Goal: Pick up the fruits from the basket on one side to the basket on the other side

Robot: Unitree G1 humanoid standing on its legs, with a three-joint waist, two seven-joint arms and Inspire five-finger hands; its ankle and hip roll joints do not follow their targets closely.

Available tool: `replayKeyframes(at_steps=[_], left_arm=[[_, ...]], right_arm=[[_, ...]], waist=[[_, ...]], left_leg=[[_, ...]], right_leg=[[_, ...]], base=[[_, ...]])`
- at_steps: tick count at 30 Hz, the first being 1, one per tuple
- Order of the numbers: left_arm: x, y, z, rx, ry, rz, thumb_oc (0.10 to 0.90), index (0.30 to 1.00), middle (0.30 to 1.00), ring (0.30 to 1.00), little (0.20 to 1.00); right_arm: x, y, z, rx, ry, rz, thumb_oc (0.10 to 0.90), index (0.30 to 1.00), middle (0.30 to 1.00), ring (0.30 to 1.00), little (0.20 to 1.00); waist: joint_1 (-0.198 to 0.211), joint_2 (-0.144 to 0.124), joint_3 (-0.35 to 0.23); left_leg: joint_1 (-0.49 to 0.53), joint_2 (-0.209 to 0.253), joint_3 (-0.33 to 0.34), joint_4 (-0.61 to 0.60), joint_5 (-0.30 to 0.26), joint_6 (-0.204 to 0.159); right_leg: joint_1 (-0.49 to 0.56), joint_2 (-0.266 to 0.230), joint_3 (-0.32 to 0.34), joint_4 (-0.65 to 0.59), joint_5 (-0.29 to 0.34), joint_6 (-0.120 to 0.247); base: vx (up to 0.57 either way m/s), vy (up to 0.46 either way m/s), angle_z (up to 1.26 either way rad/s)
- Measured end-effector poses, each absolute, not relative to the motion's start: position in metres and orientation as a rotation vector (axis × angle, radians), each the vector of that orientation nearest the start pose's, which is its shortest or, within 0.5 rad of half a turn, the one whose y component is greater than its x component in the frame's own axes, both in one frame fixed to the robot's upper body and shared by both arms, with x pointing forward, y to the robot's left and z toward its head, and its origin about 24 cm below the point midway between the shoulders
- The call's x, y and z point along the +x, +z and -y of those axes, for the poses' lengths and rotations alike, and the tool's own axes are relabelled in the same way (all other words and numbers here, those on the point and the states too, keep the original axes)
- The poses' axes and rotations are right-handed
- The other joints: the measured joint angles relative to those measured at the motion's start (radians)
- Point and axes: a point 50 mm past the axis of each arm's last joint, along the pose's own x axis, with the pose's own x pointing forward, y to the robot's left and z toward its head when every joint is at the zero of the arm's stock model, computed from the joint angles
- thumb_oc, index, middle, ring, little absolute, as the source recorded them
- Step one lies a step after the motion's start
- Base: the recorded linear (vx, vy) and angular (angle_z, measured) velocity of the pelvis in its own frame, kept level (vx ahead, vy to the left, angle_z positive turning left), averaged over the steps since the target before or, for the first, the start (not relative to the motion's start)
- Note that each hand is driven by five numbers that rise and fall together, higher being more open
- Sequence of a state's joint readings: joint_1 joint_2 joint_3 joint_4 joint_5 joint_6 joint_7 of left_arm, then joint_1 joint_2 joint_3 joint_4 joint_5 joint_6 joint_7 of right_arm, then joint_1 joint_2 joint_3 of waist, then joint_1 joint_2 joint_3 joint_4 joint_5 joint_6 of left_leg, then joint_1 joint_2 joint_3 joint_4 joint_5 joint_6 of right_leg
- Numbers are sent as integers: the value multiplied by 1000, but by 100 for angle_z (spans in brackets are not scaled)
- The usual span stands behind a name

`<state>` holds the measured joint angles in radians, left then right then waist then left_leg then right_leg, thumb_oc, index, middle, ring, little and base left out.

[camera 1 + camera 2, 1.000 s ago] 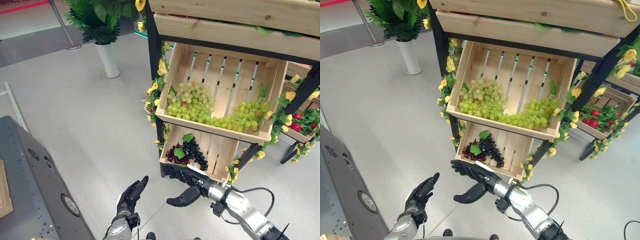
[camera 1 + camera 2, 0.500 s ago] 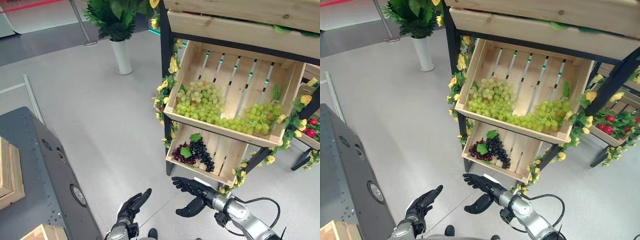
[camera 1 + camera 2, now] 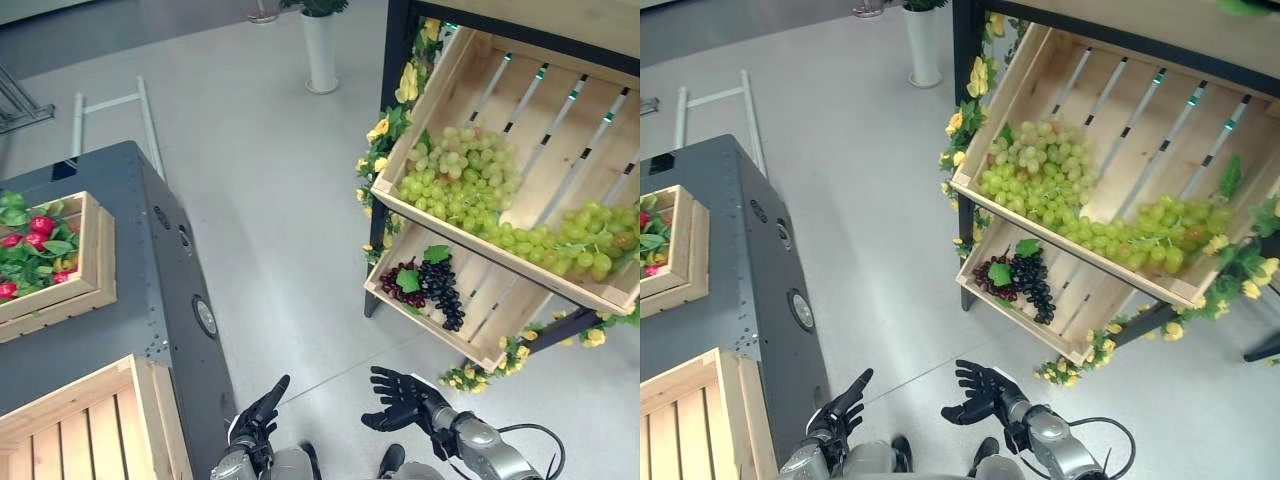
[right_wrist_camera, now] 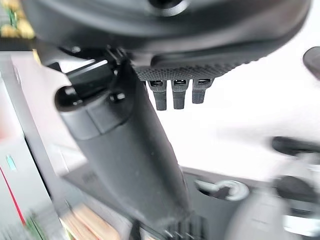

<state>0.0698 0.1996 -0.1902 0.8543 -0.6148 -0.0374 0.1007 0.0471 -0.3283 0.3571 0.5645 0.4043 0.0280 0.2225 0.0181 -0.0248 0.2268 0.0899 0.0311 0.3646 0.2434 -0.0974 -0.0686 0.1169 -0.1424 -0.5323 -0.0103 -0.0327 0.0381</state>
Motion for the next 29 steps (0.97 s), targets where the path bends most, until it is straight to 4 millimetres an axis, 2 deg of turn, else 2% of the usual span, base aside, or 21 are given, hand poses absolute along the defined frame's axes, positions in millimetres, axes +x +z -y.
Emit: replayKeyframes(at_steps=[2, 3, 4, 5, 6, 7, 8, 10, 11, 12, 13, 14, 15, 16, 18, 19, 21, 22, 25, 29], left_arm=[[139, -140, -195, -228, 261, -926, 800, 900, 900, 900, 900], [143, -143, -192, -151, 205, -957, 800, 900, 900, 900, 900], [146, -142, -191, -117, 184, -961, 800, 900, 900, 900, 900], [157, -139, -194, -21, 150, -952, 800, 900, 900, 900, 900], [161, -138, -204, 47, 160, -968, 800, 900, 900, 900, 900], [159, -138, -212, 100, 162, -997, 800, 900, 900, 900, 900], [156, -141, -213, 116, 160, -1021, 800, 900, 900, 900, 900], [146, -146, -215, 135, 149, -1074, 800, 900, 900, 900, 900], [140, -148, -219, 138, 158, -1095, 800, 900, 900, 900, 900], [137, -149, -220, 134, 162, -1104, 800, 900, 900, 900, 900], [127, -153, -224, 125, 175, -1140, 800, 900, 900, 900, 900], [122, -154, -226, 122, 174, -1150, 800, 900, 900, 900, 900], [107, -158, -228, 113, 180, -1182, 800, 900, 900, 900, 900], [92, -161, -230, 94, 197, -1213, 800, 900, 900, 900, 900], [73, -164, -232, 42, 249, -1250, 800, 900, 900, 900, 900], [64, -167, -229, -12, 285, -1275, 800, 900, 900, 900, 900], [63, -170, -216, -47, 255, -1270, 800, 900, 900, 900, 900], [64, -169, -216, -41, 248, -1256, 800, 900, 900, 900, 900], [73, -166, -213, 80, 112, -1203, 800, 900, 900, 900, 900], [76, -165, -215, 130, 51, -1192, 800, 900, 900, 900, 900]], right_arm=[[179, -97, 183, 73, 251, -722, 800, 900, 900, 900, 900], [172, -100, 190, 89, 193, -741, 800, 900, 900, 900, 900], [170, -101, 193, 84, 176, -749, 800, 900, 900, 900, 900], [170, -103, 194, 98, 145, -758, 800, 900, 900, 900, 900], [171, -106, 184, 119, 152, -768, 800, 900, 900, 900, 900], [167, -110, 177, 139, 155, -783, 800, 900, 900, 900, 900], [166, -112, 176, 143, 151, -794, 800, 900, 900, 900, 900], [157, -122, 177, 143, 128, -856, 800, 900, 900, 900, 900], [157, -126, 180, 139, 114, -868, 800, 900, 900, 900, 900], [159, -127, 182, 140, 101, -875, 800, 900, 900, 900, 900], [157, -133, 186, 132, 85, -908, 800, 900, 900, 900, 900], [154, -136, 188, 133, 72, -932, 800, 900, 900, 900, 900], [148, -143, 189, 158, 29, -973, 800, 900, 900, 900, 900], [143, -148, 188, 162, 16, -1011, 800, 900, 900, 900, 900], [137, -153, 182, 138, 36, -1058, 800, 900, 900, 900, 900], [132, -156, 182, 99, 54, -1100, 800, 900, 900, 900, 900], [127, -158, 185, 39, 86, -1139, 800, 900, 900, 900, 900], [125, -159, 185, 22, 98, -1144, 800, 900, 900, 900, 900], [115, -161, 186, -2, 125, -1163, 800, 900, 900, 900, 900], [113, -161, 185, 1, 128, -1162, 800, 900, 900, 900, 900]], waist=[[-39, 30, -17], [-70, 56, -33], [-80, 66, -39], [-86, 69, -41], [-85, 38, -40], [-98, 10, -42], [-109, 10, -44], [-114, 49, -41], [-108, 60, -39], [-111, 63, -38], [-109, 78, -40], [-102, 80, -48], [-89, 74, -60], [-64, 59, -71], [-32, 33, -84], [-22, 28, -90], [-20, 43, -94], [-16, 45, -95], [3, 40, -123], [-2, 30, -139]], left_leg=[[35, -4, -4, -116, -6, 13], [64, -8, -39, -217, 19, 53], [77, -9, -63, -261, 35, 84], [77, 1, -139, -309, 33, 112], [70, -22, -149, -321, 47, 124], [61, -45, -168, -310, 49, 127], [62, -52, -184, -302, 48, 128], [65, -48, -204, -311, 54, 144], [64, -37, -198, -312, 63, 155], [64, -36, -197, -308, 65, 155], [66, -27, -200, -302, 66, 154], [60, -23, -199, -303, 66, 153], [63, -23, -197, -310, 69, 148], [77, -29, -194, -325, 77, 140], [72, -40, -168, -331, 84, 129], [68, -43, -168, -331, 87, 120], [71, -30, -202, -332, 97, 102], [73, -23, -207, -332, 99, 95], [75, 1, -226, -332, 107, 72], [67, 16, -226, -339, 110, 66]], right_leg=[[-5, 9, -10, 26, 0, 0], [-25, 11, -11, 77, -1, 0], [-58, 12, -11, 126, -15, -2], [-148, 16, 44, 229, -62, 18], [-204, 28, 95, 239, -60, 17], [-231, 50, 170, 240, -38, -4], [-232, 48, 182, 248, -36, -7], [-252, 47, 304, 300, -2, 53], [-258, 38, 312, 308, 4, 69], [-265, 32, 311, 350, -28, 33], [-259, 30, 338, 392, -39, 21], [-241, 27, 358, 389, -40, 20], [-188, 21, 354, 329, -41, 19], [-143, 23, 358, 236, -38, 23], [-99, 22, 359, 107, -30, 27], [-47, 25, 358, 4, 3, 86], [8, 52, 351, -79, 46, 71], [14, 58, 348, -79, 46, 65], [19, 83, 328, -80, 40, 41], [14, 98, 330, -80, 41, 27]], base=[[-465, 121, 95], [-347, 23, 108], [-380, 29, 99], [-363, 56, 43], [-407, 63, 35], [-369, 58, 34], [-224, 37, 41], [-197, -6, 29], [-168, -98, 19], [-89, -212, 24], [-57, -226, 24], [-33, -256, 28], [-72, -177, 6], [-102, -163, -8], [-61, -113, -40], [-8, -123, -27], [-17, -119, 14], [-23, -65, 22], [-17, -56, 16], [-3, -7, -1]])
